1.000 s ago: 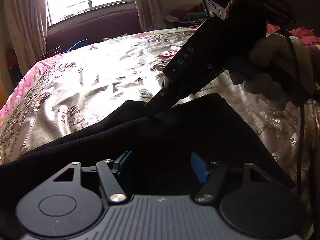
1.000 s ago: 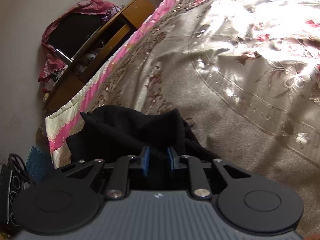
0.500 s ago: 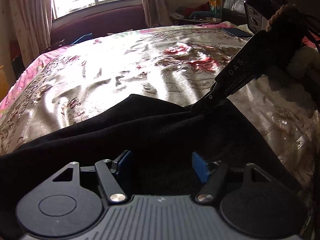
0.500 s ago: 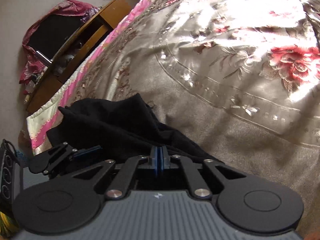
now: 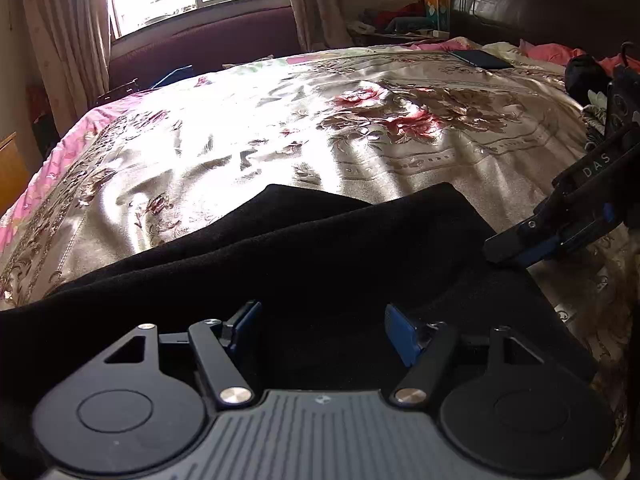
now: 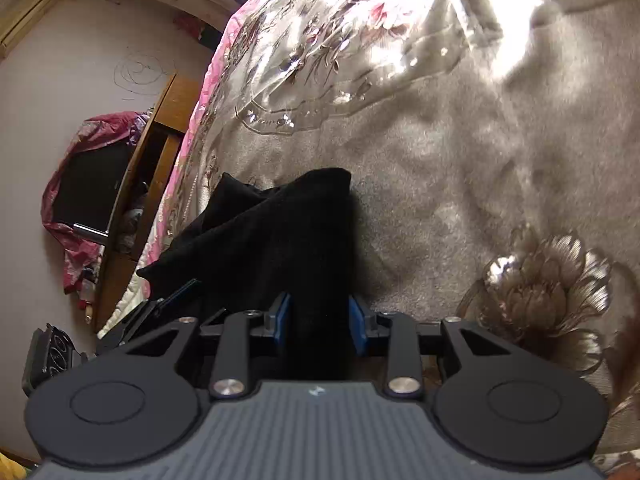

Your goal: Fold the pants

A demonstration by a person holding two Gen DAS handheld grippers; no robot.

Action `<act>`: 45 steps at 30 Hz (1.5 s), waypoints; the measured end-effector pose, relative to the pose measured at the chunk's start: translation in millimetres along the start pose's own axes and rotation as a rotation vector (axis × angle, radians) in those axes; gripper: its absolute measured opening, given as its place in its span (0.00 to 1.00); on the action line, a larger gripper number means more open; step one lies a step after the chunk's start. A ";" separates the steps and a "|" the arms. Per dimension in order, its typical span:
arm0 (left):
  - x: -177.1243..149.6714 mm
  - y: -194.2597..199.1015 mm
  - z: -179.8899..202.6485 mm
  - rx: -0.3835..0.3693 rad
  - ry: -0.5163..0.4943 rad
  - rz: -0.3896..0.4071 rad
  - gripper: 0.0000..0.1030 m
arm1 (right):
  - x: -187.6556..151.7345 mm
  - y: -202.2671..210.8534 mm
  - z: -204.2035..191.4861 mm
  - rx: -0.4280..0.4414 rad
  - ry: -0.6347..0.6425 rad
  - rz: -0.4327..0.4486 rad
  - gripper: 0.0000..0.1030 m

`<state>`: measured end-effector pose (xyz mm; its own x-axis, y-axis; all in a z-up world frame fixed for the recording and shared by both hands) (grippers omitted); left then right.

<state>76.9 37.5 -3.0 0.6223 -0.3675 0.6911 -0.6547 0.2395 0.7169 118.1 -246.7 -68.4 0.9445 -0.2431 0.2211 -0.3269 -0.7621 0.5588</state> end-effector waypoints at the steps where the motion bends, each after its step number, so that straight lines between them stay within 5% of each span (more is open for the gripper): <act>1: -0.5 2.9 1.1 -0.010 0.005 -0.001 0.78 | 0.4 -6.0 5.6 0.050 -0.035 0.008 0.32; 6: -5.9 27.3 24.1 -0.103 -0.035 0.006 0.78 | 16.9 -25.4 11.5 0.191 -0.077 0.017 0.39; 11: -15.4 53.3 67.5 -0.191 -0.120 0.014 0.82 | 24.9 -29.0 9.0 0.194 -0.054 0.002 0.40; 20: -37.2 26.6 139.7 0.023 -0.337 0.051 0.97 | 27.3 -30.5 -6.3 0.182 -0.042 0.015 0.36; 23: -41.9 15.8 146.7 0.052 -0.359 0.051 0.97 | 32.2 -37.4 -15.2 0.178 0.000 -0.009 0.49; 25: -39.9 13.6 142.2 0.027 -0.327 0.034 0.92 | 36.8 -45.3 -13.6 0.181 -0.010 -0.009 0.50; 28: -33.4 11.5 132.5 -0.026 -0.264 0.006 0.84 | 34.4 -55.7 -10.2 0.168 -0.039 0.042 0.18; 31: -28.9 10.6 134.3 -0.060 -0.246 -0.010 0.72 | 28.4 -48.3 -9.0 0.172 -0.061 0.063 0.13; 34: -24.2 13.4 143.4 -0.115 -0.242 0.001 0.69 | 19.1 -19.9 -11.7 0.129 -0.011 0.106 0.13; 42: -1.7 14.4 187.5 -0.408 -0.263 0.051 0.69 | 18.4 67.2 37.9 -0.066 -0.087 0.234 0.13; 45: 1.9 19.6 180.7 -0.432 -0.261 0.047 0.70 | 16.2 72.0 55.9 0.000 -0.137 0.231 0.20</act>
<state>-12.3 -121.0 -4.2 0.4325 -0.5465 0.7172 -0.4078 0.5908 0.6961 111.7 -339.1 -69.3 0.8406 -0.4894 0.2323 -0.5341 -0.6771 0.5062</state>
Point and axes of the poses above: each gripper's, at about its wrist camera, not at the fingertips, and y roughly against the way its jaws point, z to its right, x to its top, the point moved 2 cm from there along -y, roughly the way its jaws point, and after that the axes turned 3 degrees about -z, right-handed, at the moved point
